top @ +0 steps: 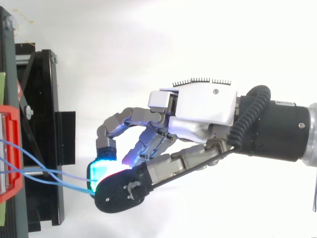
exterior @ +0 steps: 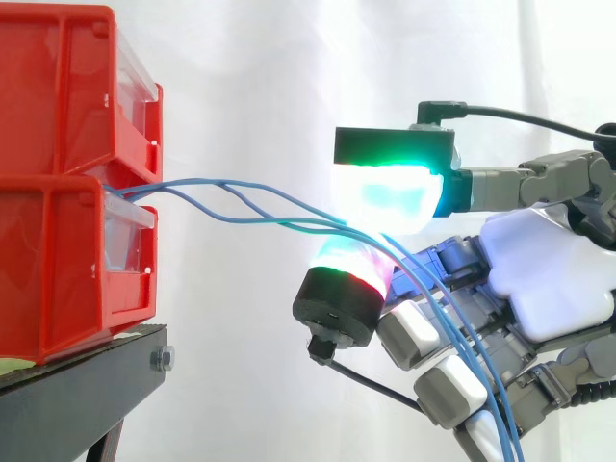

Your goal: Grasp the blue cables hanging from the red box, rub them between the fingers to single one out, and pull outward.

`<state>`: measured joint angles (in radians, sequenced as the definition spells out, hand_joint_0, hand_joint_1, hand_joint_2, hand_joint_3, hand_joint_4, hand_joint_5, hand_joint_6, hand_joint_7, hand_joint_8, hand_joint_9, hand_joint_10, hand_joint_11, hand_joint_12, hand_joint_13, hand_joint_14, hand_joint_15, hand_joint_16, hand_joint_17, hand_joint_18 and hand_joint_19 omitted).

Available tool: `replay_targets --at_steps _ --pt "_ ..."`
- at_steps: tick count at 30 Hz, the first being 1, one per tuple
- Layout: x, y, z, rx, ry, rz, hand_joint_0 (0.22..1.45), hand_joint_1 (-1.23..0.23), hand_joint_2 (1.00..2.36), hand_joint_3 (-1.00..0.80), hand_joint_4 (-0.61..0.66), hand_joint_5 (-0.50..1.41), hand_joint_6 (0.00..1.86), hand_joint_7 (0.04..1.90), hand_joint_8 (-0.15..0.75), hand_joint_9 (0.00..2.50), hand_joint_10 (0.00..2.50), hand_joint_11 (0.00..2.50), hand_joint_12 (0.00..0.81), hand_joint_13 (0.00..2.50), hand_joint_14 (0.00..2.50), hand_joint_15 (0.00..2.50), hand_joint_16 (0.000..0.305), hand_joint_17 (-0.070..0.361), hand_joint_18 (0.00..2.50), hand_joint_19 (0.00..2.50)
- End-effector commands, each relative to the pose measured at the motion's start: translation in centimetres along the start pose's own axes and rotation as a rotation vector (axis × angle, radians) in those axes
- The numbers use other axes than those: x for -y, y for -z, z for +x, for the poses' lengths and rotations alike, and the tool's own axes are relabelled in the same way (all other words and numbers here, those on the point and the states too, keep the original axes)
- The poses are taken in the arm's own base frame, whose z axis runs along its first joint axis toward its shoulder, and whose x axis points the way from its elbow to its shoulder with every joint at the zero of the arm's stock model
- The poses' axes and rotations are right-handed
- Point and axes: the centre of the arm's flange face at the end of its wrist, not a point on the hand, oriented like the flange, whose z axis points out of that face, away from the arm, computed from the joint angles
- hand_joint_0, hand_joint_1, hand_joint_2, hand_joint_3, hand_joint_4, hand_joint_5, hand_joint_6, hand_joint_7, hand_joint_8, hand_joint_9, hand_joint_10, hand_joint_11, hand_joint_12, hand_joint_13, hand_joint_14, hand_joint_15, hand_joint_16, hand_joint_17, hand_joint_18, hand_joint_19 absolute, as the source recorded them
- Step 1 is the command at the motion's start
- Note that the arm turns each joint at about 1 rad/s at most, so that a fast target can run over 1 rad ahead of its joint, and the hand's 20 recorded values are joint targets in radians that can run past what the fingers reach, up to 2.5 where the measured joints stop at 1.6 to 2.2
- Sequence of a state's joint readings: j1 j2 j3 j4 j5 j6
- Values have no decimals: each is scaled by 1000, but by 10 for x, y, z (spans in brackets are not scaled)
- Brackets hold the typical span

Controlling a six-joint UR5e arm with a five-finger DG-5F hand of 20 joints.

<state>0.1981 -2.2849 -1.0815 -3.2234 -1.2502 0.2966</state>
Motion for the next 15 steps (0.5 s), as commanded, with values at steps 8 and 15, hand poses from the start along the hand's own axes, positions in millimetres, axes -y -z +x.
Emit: replay_targets --at_steps 8,15 --pt "-5 2 -2 8 53 -6 587 -783 1023 -35 -104 -124 863 1197 228 999 15 495 417 812 18 555 55 125 792 615" --pt "-27 12 -11 49 241 -33 582 -795 1021 -14 -146 -114 847 1234 206 850 8 262 401 537 11 342 55 124 591 460"
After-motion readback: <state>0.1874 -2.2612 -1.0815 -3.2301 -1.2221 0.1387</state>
